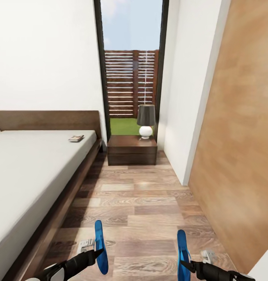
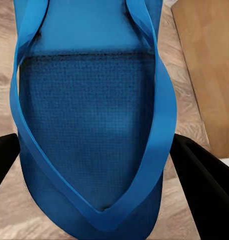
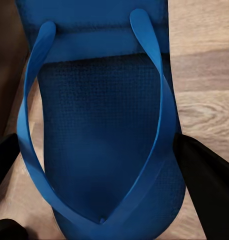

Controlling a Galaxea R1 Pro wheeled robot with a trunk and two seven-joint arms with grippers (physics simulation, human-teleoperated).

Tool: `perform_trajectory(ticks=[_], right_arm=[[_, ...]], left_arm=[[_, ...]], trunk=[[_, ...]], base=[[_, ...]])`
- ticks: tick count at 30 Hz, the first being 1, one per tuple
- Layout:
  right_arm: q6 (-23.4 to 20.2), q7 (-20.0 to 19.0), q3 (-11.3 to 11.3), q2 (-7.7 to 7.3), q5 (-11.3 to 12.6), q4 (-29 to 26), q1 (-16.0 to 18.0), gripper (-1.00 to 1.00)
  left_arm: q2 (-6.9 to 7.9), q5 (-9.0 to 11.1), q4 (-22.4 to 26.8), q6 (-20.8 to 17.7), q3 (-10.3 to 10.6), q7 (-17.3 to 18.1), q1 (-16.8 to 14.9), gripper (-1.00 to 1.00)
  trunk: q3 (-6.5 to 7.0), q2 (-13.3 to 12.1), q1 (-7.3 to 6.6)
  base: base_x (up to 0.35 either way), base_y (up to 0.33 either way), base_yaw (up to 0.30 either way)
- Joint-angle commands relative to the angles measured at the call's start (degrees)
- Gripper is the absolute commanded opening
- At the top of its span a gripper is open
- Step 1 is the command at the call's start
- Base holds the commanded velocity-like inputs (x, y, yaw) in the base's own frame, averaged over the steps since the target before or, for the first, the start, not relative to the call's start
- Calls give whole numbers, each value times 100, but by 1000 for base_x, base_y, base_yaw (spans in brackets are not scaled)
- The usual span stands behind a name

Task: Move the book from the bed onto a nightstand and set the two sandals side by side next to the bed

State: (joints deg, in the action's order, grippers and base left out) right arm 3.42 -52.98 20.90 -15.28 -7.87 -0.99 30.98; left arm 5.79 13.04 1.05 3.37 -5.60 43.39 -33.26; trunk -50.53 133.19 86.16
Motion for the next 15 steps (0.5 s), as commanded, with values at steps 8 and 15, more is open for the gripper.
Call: perform_trajectory(ticks=[8,15], right_arm=[[36,-11,55,-1,-57,3,4,-100],[36,-11,54,2,-57,3,4,-100]], left_arm=[[1,-30,-8,24,-55,19,-5,-100],[1,-30,-8,24,-55,21,-5,-100]], trunk=[[-6,2,2],[-6,2,2]], base=[[323,0,0],[323,0,0]])
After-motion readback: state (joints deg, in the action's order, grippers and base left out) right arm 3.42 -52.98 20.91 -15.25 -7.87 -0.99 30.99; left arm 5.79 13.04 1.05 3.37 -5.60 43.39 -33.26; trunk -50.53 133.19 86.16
